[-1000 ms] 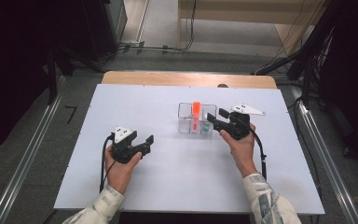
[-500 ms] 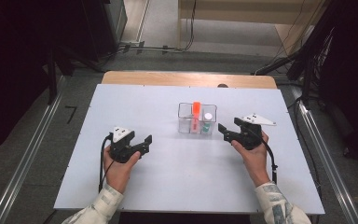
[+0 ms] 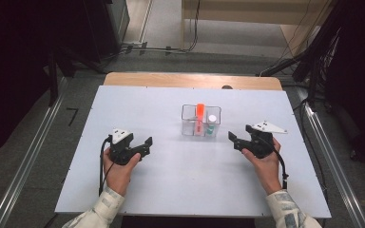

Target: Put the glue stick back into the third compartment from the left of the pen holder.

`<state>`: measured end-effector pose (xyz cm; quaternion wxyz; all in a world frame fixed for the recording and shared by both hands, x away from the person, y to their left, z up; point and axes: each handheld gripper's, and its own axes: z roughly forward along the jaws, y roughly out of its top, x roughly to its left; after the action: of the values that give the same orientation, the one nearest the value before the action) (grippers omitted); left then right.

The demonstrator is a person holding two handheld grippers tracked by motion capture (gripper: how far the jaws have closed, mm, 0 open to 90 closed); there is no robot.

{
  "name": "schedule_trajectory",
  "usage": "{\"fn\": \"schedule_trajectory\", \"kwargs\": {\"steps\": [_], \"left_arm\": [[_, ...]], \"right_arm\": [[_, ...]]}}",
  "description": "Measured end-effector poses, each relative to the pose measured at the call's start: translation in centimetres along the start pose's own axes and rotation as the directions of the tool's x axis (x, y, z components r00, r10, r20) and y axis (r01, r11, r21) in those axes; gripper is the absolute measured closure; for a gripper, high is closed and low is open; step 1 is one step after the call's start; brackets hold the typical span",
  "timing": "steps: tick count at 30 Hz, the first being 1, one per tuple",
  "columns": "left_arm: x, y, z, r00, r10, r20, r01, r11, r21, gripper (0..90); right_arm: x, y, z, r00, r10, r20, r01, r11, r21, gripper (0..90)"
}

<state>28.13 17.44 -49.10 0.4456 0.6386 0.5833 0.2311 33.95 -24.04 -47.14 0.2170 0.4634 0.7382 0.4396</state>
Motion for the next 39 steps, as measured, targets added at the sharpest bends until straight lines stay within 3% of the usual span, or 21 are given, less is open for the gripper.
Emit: {"fn": "schedule_trajectory", "kwargs": {"steps": [13, 26, 39], "left_arm": [[0.7, 0.1, -0.2, 0.9998, -0.013, -0.015, 0.013, 0.9999, -0.002, 22.0], [0.8, 0.1, -0.4, 0.9998, -0.014, -0.011, 0.014, 0.9999, -0.002, 22.0], [1.7, -0.3, -1.4, 0.9995, -0.026, -0.020, 0.026, 0.9997, -0.005, 22.0]], "right_arm": [[-0.8, -0.9, -1.4, 0.9997, 0.002, 0.026, -0.002, 1.000, 0.010, 16.3], [-2.1, -2.0, -3.6, 0.9981, 0.033, 0.051, -0.033, 0.999, 0.006, 16.1], [-3.0, -3.0, -5.4, 0.9959, 0.038, 0.082, -0.038, 0.999, 0.003, 15.8]]}}
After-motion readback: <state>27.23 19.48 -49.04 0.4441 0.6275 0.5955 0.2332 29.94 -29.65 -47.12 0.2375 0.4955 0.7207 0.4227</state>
